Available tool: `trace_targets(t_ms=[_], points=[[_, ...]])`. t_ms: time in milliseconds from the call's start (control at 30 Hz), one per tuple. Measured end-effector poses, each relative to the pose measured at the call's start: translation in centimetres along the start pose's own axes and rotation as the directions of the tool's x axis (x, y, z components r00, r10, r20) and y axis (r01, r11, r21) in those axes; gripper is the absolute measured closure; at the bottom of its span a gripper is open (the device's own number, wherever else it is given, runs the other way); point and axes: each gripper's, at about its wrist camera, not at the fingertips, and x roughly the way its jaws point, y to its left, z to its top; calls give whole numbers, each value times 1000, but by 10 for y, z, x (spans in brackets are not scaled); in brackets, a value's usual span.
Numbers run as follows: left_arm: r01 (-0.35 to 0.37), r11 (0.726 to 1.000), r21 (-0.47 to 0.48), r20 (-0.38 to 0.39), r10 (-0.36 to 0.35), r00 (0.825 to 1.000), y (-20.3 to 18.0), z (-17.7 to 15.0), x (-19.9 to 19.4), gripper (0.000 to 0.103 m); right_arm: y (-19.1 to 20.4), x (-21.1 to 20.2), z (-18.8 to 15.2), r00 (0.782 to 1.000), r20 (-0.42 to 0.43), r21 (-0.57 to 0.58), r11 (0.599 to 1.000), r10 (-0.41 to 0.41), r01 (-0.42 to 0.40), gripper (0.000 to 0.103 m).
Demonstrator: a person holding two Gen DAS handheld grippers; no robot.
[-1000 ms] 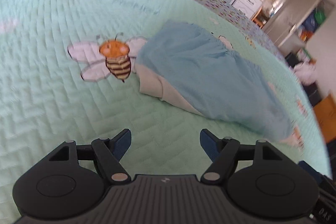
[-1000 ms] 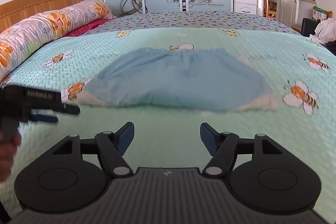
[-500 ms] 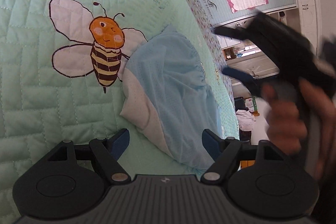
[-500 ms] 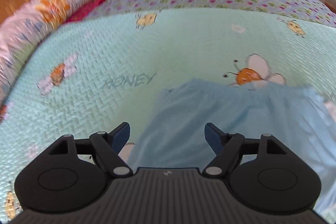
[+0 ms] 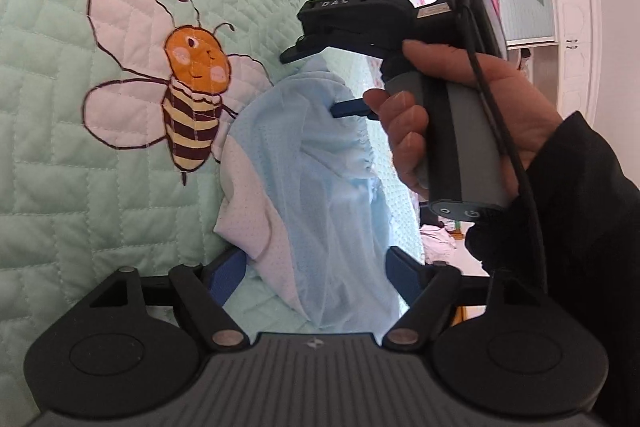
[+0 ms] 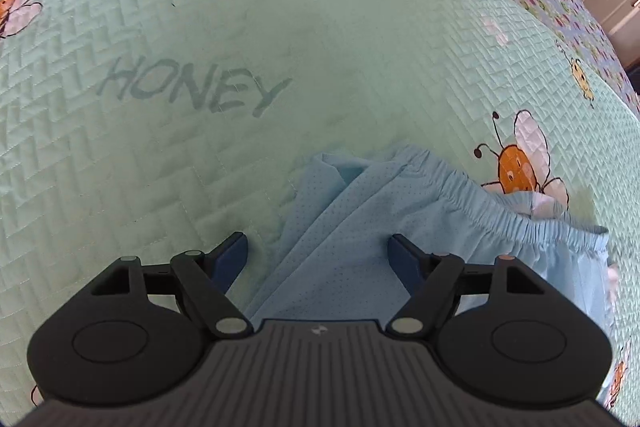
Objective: Fold clothes
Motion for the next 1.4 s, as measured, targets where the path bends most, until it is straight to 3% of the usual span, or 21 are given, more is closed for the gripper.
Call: trace_targets(t_ms=[33, 100, 200, 333, 367, 400, 533, 633, 767, 1000, 1133, 1300, 1400], points=[[6, 1000, -9, -6, -6, 1000, 2, 0, 2, 37, 0, -1, -1, 1000, -2, 5, 1000, 6, -6, 42], [17, 999, -29, -16, -17, 1000, 6, 1, 5, 52, -1, -3, -2, 1000, -1, 9, 1000, 10, -10, 73], [13, 998, -58, -26, -14, 1000, 12, 1, 10, 64, 1, -6, -5, 1000, 7, -13, 1000, -17, 17, 89], [19, 998, -53, -22, -20, 1000, 11, 0, 10, 67, -10, -11, -9, 999, 34, 16, 1000, 7, -8, 98], [20, 999, -42, -19, -21, 1000, 11, 0, 9, 78, -13, -12, -9, 999, 44, 24, 1000, 18, -19, 99], [20, 999, -28, -14, -21, 1000, 10, 0, 8, 98, -17, -15, -10, 998, 54, 33, 999, 31, -32, 100], [9, 995, 102, 46, -14, 999, -6, -7, 2, 102, -39, -33, -10, 991, 102, 72, 993, 91, -98, 101], [-10, 968, 250, 106, -18, 994, -28, -16, -5, 102, -63, -48, -10, 979, 147, 104, 983, 138, -154, 101], [-56, 897, 439, 168, -21, 986, -55, -37, -11, 102, -102, -65, -13, 960, 204, 159, 961, 193, -227, 101], [-104, 723, 683, 208, -57, 976, -109, -78, -1, 102, -183, -101, -34, 899, 314, 234, 893, 305, -385, 102], [-114, 615, 780, 197, -68, 978, -150, -107, 19, 102, -236, -115, -46, 862, 381, 278, 848, 334, -452, 102], [-59, 536, 842, 118, -77, 990, -198, -139, 52, 102, -320, -117, -67, 826, 456, 349, 787, 331, -508, 102], [-41, 482, 875, 68, -39, 997, -210, -162, 82, 102, -372, -104, -90, 812, 488, 395, 749, 320, -532, 103]])
